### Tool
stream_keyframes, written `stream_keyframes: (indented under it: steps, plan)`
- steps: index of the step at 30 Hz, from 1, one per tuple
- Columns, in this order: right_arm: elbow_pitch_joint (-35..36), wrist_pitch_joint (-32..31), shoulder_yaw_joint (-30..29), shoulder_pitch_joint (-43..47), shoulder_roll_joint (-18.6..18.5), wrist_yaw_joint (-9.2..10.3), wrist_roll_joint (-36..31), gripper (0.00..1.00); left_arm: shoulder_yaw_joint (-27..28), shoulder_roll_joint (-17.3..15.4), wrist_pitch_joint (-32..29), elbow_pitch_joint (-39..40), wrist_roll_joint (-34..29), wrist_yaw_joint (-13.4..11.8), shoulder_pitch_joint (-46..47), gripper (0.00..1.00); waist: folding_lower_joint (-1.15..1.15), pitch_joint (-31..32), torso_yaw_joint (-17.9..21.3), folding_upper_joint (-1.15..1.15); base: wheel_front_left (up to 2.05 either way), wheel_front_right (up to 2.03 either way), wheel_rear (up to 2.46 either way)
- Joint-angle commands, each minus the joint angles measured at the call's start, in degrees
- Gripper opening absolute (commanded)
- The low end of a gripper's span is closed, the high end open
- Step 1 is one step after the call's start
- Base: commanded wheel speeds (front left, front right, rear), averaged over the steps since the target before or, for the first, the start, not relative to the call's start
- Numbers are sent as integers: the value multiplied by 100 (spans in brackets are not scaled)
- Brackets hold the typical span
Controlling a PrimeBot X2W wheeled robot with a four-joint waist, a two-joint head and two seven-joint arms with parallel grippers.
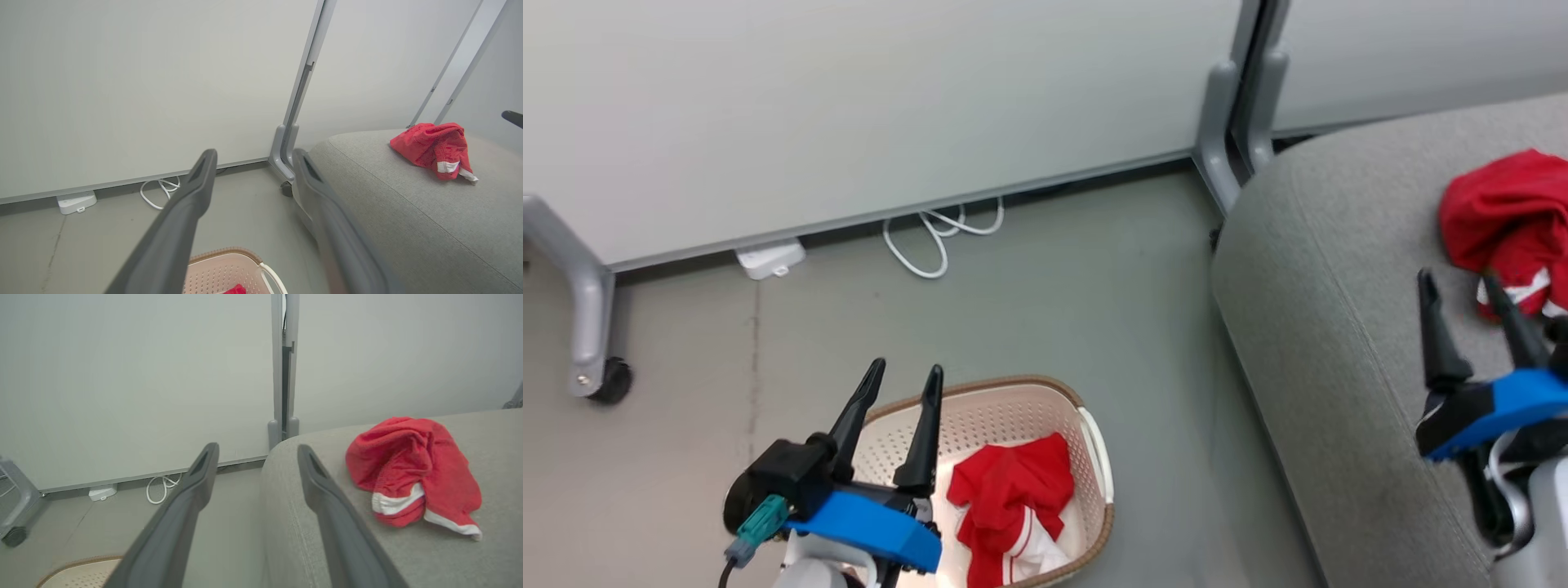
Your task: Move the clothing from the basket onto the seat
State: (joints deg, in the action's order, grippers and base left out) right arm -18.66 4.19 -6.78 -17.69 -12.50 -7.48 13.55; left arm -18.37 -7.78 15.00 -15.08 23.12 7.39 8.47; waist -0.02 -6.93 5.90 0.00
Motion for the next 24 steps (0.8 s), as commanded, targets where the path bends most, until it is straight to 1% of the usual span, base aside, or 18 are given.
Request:
stream_keyframes:
  steps: [1,6,11,18,24]
  plan:
    - [71,-26,-1,156,59,-3,-24,100,59,16,27,-17,-34,12,-72,100,2,237,-235,0,0,0,0]
    - [555,-167,-3,778,448,-2,-209,100,351,78,27,-70,-84,13,-366,100,2,428,-468,0,0,0,0]
    - [818,-182,63,1217,706,-3,-333,100,649,135,27,-144,-121,13,-595,100,2,610,-655,0,0,0,0]
    - [995,-141,186,1673,899,-3,-430,100,1028,170,27,-252,-172,13,-805,100,2,766,-846,0,0,0,0]
    - [954,-72,256,1853,960,-3,-330,100,1201,170,27,-320,-238,13,-919,100,2,798,-869,0,0,0,0]
